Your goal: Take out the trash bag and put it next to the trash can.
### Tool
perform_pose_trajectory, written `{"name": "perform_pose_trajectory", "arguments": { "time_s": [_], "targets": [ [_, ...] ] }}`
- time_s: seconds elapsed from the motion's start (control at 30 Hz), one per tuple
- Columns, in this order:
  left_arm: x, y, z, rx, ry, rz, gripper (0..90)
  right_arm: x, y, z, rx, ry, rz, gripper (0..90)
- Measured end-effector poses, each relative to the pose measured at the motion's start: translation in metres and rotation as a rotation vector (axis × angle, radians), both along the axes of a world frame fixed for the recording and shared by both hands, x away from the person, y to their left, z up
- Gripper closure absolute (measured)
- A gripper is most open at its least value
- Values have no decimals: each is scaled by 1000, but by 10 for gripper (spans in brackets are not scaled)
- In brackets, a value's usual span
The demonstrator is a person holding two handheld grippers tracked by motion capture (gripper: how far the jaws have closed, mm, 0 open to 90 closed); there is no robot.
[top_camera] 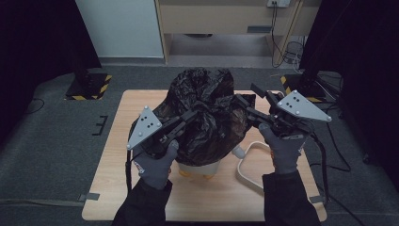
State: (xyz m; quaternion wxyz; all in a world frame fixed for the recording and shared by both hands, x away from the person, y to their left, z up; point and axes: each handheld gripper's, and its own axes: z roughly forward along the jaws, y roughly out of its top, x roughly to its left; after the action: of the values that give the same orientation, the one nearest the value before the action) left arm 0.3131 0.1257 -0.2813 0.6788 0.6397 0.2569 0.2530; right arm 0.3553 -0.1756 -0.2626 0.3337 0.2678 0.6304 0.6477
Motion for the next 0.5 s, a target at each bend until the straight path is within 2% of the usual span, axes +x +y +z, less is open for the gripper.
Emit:
{"name": "perform_pose_trajectory", "arguments": {
  "time_s": [0.2,0.33,0.5],
  "targets": [
    [0,1,1,-11,-9,1,897,5,-15,-10,-9,22,-52,404],
    [-1,1,4,-18,-24,1,897,9,-29,-23,-17,48,-106,393],
    [-2,1,5,-28,-33,0,897,11,-44,-39,-9,77,-142,379]
  ]
}}
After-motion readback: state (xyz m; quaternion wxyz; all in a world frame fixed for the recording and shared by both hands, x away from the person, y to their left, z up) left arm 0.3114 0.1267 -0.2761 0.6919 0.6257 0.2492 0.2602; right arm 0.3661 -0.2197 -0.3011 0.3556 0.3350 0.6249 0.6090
